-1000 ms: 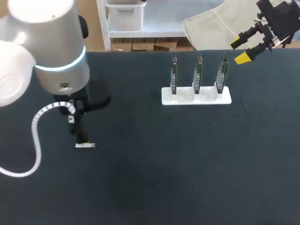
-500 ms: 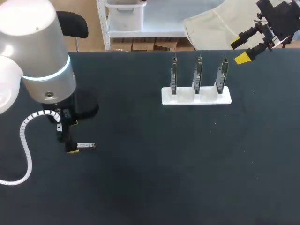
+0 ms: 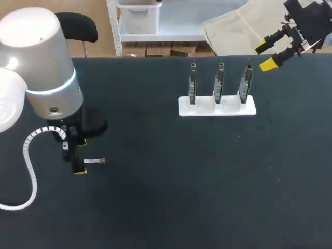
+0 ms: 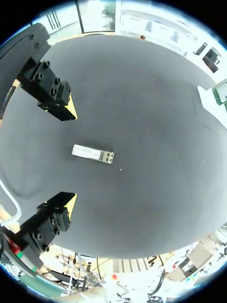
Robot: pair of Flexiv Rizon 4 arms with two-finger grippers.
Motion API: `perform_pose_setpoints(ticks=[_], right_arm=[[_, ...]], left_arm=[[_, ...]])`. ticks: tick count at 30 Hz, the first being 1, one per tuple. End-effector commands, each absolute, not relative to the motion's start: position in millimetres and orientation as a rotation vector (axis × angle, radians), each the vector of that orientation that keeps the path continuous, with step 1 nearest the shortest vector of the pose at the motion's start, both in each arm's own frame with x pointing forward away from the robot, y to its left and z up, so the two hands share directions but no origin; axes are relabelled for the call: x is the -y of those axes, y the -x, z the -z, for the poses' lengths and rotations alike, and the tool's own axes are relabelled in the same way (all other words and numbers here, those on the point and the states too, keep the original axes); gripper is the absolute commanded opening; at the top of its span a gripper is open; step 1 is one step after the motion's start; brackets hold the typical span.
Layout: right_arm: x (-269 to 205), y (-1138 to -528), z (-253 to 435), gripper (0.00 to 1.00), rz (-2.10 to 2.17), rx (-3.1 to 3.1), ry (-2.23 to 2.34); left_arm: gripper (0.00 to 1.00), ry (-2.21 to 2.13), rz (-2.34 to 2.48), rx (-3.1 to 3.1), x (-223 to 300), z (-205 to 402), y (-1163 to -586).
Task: Pick up the optical module with the left hand, and insert it into the network port with the right hand.
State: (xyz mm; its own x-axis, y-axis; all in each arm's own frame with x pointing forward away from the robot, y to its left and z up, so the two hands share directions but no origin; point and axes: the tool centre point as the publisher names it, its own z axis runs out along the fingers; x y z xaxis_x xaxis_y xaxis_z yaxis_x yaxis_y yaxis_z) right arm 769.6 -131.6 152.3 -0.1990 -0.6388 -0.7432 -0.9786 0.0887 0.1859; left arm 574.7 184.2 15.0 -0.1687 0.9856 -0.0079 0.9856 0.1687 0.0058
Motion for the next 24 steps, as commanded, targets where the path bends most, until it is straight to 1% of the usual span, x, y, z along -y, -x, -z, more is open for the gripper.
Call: perform_pose_setpoints(ticks=[1, 24], right_arm=[[131.4, -767.1, -152.2, 1.0, -0.924, -1.894, 1.582], [131.4, -767.1, -152.2, 1.0, -0.924, -1.894, 1.582]], left_arm=[[1.0, -2.033, 0.001, -2.385, -183.1, -6.5, -579.3], [1.0, -2.078, -0.015, -2.397, -184.4, 10.3, -583.0]])
